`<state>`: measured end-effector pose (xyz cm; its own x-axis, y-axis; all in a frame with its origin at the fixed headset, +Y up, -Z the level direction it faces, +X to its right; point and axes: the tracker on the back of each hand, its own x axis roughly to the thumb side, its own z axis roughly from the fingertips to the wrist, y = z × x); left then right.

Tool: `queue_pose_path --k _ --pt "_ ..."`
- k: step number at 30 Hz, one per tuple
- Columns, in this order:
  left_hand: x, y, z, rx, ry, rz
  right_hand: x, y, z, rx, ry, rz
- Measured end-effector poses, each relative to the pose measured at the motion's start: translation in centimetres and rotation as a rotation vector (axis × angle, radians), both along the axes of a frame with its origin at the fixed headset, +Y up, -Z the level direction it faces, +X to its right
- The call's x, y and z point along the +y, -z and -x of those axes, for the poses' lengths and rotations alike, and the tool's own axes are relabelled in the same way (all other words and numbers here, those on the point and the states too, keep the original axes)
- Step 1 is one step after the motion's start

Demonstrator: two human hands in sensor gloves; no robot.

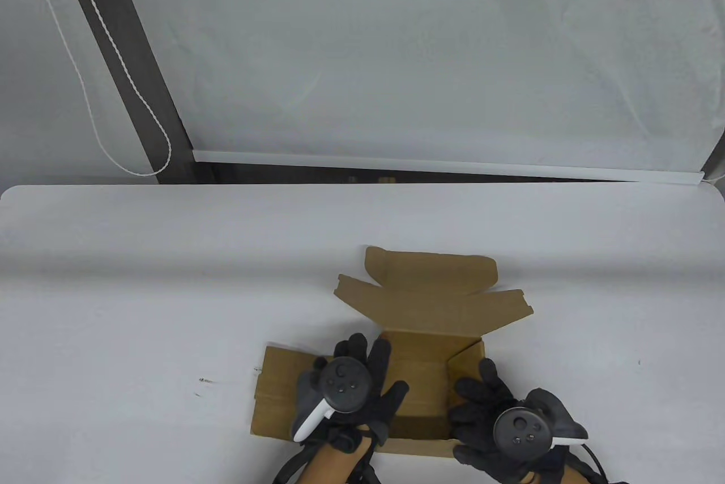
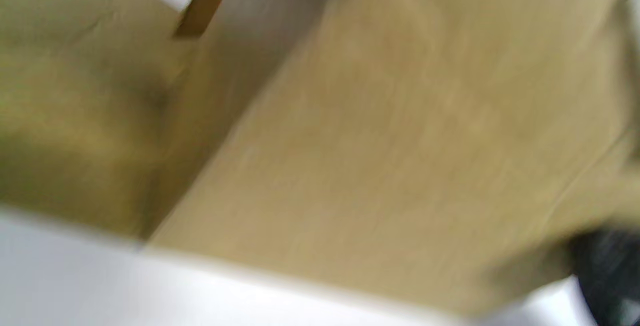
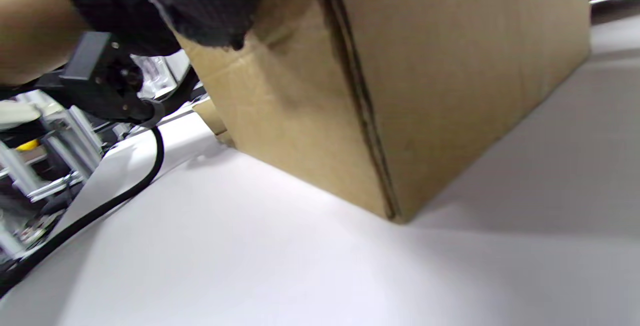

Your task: Fully disassemble mailer box

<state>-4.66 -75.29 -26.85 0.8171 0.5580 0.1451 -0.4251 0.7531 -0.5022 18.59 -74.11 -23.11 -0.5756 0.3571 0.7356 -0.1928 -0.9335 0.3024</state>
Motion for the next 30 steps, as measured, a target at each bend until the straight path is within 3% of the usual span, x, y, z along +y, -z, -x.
queue_pose_path --k 3,7,10,14,21,25,30 --pt "0.5 0.2 0.1 0.049 -0.042 -0.065 0.1 0.1 -0.2 0.000 -0.029 0.005" --pt "0.4 0.1 0.9 0.059 -0.064 -0.033 0.3 1.4 -2.1 -0.072 0.050 0.077" --pt "0.5 0.1 0.5 0.036 -0.042 -0.036 0.4 1.8 -3.0 -0.110 0.003 0.084" --pt "0.5 0.1 0.1 0.023 -0.019 -0.036 1.2 1.9 -3.8 -0.135 -0.101 0.031" --pt "0.4 0.0 0.2 0.010 -0.043 -0.030 1.5 2.1 -5.5 -0.184 -0.092 0.087" --pt "0.4 0.0 0.4 0.014 -0.046 -0.026 2.1 2.2 -5.8 -0.227 -0.101 0.048" --pt "0.4 0.0 0.6 0.017 -0.060 -0.023 1.5 2.9 -7.6 -0.317 0.073 0.102"
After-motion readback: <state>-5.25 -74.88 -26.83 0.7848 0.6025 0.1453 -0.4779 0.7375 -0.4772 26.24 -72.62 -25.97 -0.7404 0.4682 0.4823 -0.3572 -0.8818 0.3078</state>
